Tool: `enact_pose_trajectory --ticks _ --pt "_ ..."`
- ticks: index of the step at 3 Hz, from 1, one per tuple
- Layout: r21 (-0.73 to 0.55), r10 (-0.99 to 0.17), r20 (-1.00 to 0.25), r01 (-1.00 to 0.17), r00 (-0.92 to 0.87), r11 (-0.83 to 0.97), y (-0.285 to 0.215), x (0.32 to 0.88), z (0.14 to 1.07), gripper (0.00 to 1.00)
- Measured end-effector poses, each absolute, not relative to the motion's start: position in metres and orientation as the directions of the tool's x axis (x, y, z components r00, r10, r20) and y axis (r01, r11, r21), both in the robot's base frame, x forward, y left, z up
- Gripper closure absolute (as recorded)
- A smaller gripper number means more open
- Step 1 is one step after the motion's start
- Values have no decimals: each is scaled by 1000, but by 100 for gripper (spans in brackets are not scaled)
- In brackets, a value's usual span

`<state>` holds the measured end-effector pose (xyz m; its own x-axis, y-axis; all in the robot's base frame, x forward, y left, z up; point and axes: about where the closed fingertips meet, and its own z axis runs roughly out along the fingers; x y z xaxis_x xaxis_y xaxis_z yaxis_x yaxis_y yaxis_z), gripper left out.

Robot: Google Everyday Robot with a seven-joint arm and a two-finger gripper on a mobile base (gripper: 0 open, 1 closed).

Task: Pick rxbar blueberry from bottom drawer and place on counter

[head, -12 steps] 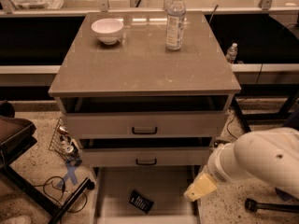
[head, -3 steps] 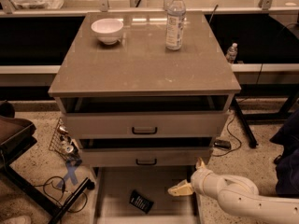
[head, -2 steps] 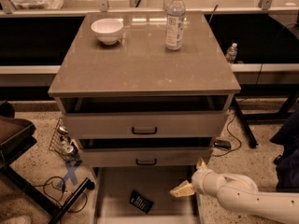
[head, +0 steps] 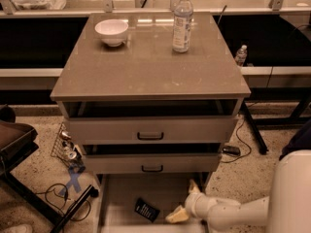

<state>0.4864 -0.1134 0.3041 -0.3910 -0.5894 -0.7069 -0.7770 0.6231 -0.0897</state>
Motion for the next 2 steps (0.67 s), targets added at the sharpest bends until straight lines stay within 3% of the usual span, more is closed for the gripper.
enact_pose_trajectory --ticks 2 --pt "-33 -565 -723 -797 -398 604 -81 455 249 0"
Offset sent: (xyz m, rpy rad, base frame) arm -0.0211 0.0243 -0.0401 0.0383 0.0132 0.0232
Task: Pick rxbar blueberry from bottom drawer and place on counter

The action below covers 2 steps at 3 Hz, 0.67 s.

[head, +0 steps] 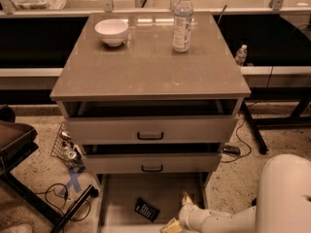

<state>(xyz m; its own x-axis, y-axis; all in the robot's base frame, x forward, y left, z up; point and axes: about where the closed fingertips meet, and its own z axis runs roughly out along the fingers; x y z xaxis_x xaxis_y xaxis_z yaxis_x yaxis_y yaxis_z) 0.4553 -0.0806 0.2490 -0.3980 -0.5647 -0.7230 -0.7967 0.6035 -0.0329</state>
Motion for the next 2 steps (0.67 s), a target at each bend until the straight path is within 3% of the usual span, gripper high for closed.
enact_pose_trajectory --ticks 2 --pt "-4 -566 -718 -810 -406 586 -22 470 186 0"
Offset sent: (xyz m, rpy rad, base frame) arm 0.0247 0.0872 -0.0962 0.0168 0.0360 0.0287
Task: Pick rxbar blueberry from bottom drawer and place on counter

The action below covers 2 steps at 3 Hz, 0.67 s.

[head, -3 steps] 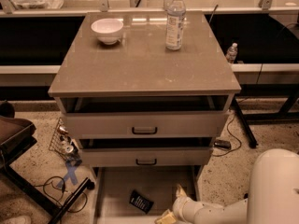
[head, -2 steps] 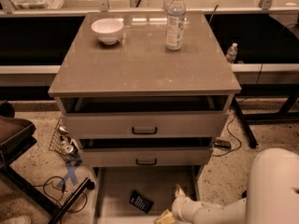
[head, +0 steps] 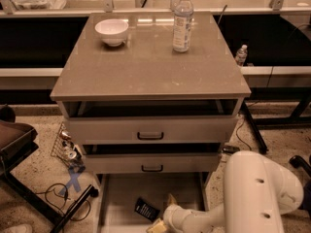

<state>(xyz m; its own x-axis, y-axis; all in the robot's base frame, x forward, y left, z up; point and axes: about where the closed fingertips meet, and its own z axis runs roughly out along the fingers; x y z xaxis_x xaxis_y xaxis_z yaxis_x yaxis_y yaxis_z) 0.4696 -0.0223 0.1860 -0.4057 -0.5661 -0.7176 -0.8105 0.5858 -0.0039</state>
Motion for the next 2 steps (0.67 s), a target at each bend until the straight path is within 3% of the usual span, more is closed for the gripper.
enact_pose_trajectory --ticks 2 --pt "24 -526 -744 -804 -411 594 7 483 158 0"
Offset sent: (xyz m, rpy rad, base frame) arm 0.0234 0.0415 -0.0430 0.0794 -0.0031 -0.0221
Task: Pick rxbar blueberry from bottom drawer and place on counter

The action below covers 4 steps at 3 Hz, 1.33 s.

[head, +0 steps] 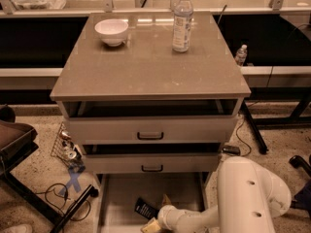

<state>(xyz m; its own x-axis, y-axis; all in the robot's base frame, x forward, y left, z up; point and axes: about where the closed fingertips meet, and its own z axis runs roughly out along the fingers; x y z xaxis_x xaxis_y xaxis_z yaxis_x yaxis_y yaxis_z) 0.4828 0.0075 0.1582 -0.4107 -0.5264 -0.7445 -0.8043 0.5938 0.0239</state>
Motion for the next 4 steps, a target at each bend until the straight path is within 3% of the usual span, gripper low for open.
enact_pose_trajectory --ticks 3,4 --pt "76 -542 -719 -824 -436 562 46 492 112 0" --pt "90 -560 -698 -831 -446 550 52 491 96 13"
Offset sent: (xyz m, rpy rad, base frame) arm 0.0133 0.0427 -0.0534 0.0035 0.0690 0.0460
